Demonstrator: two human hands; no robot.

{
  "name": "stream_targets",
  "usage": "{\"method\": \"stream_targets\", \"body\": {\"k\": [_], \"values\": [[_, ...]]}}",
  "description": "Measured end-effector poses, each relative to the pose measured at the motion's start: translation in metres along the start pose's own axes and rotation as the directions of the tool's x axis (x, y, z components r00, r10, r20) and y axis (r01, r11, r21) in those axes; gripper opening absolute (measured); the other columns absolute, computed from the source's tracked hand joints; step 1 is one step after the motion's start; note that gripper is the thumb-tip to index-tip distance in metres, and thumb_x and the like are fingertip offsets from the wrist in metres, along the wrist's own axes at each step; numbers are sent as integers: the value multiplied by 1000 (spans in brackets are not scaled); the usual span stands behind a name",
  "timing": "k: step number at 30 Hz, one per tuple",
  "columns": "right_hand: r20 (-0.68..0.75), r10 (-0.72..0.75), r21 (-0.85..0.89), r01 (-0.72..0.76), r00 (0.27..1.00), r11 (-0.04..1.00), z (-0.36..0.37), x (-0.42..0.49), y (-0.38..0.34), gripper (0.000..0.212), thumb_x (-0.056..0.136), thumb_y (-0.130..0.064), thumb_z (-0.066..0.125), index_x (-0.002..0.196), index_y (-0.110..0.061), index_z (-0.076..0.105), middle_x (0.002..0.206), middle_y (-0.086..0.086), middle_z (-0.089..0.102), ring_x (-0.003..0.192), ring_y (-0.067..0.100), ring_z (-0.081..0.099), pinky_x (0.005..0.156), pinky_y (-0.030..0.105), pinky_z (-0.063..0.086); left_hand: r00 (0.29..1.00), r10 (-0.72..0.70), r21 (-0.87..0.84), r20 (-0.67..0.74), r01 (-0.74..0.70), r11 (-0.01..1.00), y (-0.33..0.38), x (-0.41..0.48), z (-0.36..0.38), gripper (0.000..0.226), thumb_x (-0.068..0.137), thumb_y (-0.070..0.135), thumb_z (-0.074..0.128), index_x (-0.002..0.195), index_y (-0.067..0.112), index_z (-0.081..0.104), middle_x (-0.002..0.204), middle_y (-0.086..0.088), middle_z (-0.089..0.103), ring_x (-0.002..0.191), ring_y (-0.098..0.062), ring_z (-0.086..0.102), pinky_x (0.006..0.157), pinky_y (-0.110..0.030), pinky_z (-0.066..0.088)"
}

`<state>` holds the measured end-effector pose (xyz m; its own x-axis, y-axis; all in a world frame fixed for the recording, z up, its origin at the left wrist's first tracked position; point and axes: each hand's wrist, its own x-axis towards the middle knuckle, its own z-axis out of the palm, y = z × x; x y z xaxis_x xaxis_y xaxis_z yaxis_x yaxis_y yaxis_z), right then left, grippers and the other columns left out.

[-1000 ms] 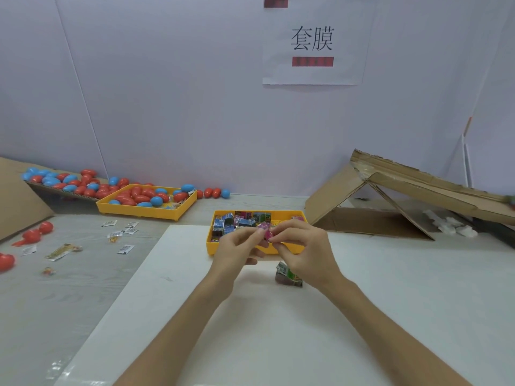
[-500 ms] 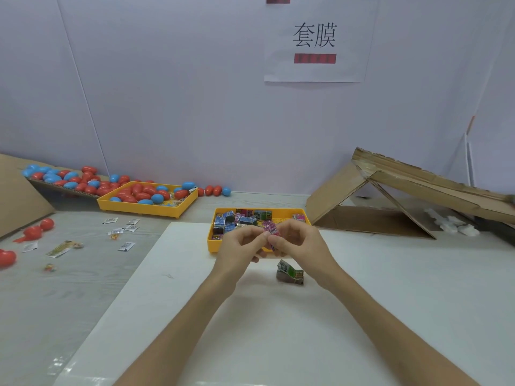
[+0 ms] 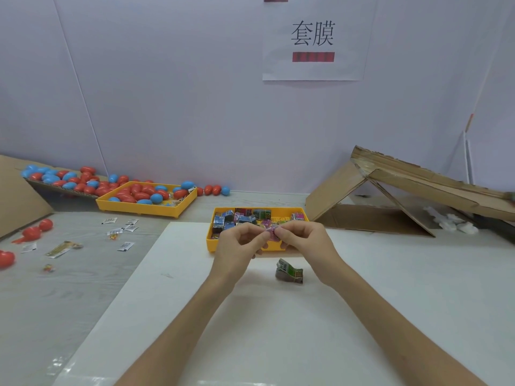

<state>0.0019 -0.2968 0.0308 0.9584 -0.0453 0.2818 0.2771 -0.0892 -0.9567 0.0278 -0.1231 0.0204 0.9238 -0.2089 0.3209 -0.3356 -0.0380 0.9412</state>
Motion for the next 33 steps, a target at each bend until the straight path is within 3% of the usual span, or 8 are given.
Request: {"method": "stream_targets", "body": {"k": [3,7,13,18,22,25,29,33], "values": [[18,-31,-26,31,999,999,0,-1,-1,8,88,-11,75,91,-4,76,82,6,76,70,13,65,73,27,56,999,47,58,-20,-46,997,-1,0,1,7,91,21,74,84,23,74,70,4,73,64,-4,66,57,-16,51],[-19,-43,-100,40,999,994,1,-1,-1,9,84,-17,80,86,-10,75,84,1,74,78,12,66,75,33,54,994,74,166,-76,-61,984,-4,1,2,9,91,22,74,83,25,71,72,5,72,70,-13,68,64,-30,60],[65,24,-83,-18,998,996,1,-1,1,9,91,-17,73,90,-9,74,82,-5,70,78,9,61,67,26,52,993,90,220,-82,-70,973,-6,2,1,12,90,18,74,80,23,69,70,4,70,68,-16,67,67,-37,60],[130,57,18,-60,990,998,0,-2,-3,6,90,-19,72,87,-15,75,88,-6,70,83,7,62,71,26,52,984,157,348,-78,-121,930,-7,-1,3,11,90,25,76,83,22,68,72,7,69,65,-9,66,62,-27,57],[93,-6,25,4,996,1000,1,-3,-4,12,80,-30,74,82,-18,75,99,-3,68,91,12,61,73,25,52,993,82,221,-86,-61,973,-6,1,1,9,93,17,72,86,16,67,72,1,73,59,-16,70,58,-26,55],[63,-52,44,49,997,998,0,-2,-2,14,84,-21,75,87,-7,73,85,0,66,75,13,57,69,25,49,997,60,184,-55,-49,982,-5,1,2,11,92,20,73,86,14,66,72,0,74,59,-18,71,57,-21,53],[85,-60,59,55,995,997,-2,-2,-1,6,90,-12,71,87,-7,72,65,-9,62,62,8,52,63,20,46,1000,18,157,3,-18,987,-5,1,2,14,93,24,72,87,12,67,72,-1,75,61,-18,70,57,-21,53],[72,-15,113,6,997,994,-3,-1,0,9,90,-15,70,93,-9,76,67,0,63,63,12,53,65,23,49,991,-106,69,80,100,993,-5,1,1,10,96,17,66,89,10,66,75,-3,75,63,-16,69,59,-25,52]]}}
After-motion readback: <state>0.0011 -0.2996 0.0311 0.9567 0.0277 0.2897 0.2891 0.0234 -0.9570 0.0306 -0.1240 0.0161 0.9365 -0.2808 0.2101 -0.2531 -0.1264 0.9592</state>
